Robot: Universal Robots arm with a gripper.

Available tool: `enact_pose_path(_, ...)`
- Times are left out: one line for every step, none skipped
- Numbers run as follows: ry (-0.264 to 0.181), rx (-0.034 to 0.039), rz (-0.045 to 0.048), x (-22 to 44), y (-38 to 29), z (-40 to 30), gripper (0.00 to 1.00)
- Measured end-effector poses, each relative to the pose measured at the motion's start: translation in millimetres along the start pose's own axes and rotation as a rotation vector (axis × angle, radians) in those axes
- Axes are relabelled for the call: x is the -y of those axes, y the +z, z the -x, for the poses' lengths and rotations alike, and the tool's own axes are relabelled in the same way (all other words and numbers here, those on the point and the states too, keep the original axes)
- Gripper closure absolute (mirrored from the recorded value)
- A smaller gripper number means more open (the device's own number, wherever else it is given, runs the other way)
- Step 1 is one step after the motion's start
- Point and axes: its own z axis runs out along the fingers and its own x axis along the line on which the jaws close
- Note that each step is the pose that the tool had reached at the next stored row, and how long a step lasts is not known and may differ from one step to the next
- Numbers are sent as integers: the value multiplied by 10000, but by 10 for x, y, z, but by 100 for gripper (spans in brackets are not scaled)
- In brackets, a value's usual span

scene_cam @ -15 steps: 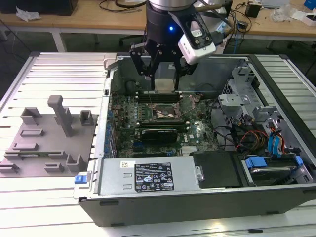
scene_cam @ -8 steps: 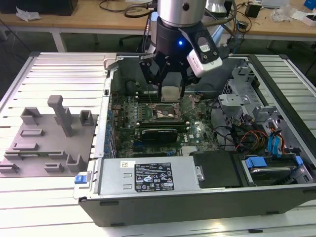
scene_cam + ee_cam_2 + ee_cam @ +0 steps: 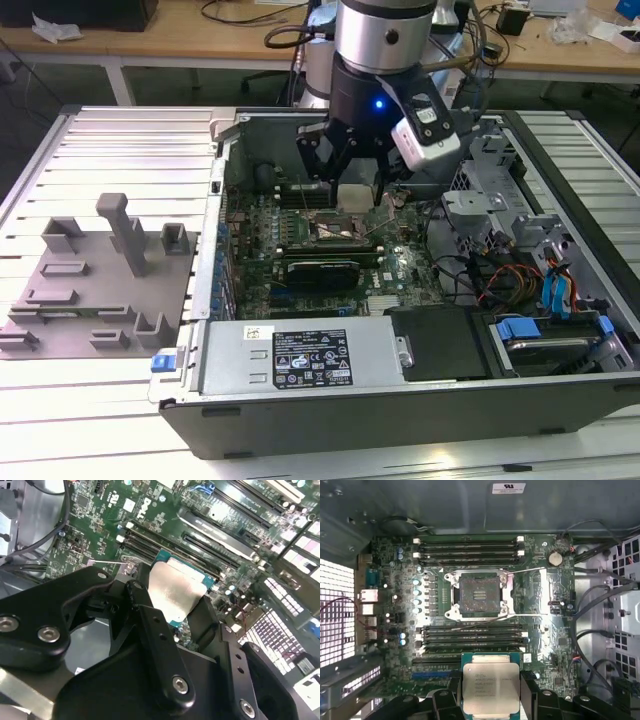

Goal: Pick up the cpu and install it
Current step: 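Pick up the cpu and move it towards the insertion slot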

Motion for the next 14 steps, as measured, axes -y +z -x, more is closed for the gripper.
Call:
enact_pose_path(0,0,4,-22,29,-1,45)
enact_pose_path(-1,0,7,-35,43,-1,45)
enact_pose_path(-1,-1,7,-53,57,-2,45)
enact_pose_path(0,0,13,-96,91,-4,45)
enact_pose_path(0,0,16,-132,116,-5,45)
enact_pose_path(0,-1,18,-157,132,-6,45)
enact_pose_path(0,0,21,-176,145,-6,45)
enact_pose_path(0,0,22,-202,160,-7,45)
enact_pose_path(-1,-1,24,-226,173,-8,45)
enact_pose_path(-1,-1,31,-259,189,-10,45)
enact_pose_path(0,-1,45,-291,208,-11,45)
enact_pose_path(0,-1,52,-311,219,-12,45)
enact_pose_path(0,-1,59,-335,230,-14,45)
enact_pose_path(0,-2,61,-358,239,-17,45)
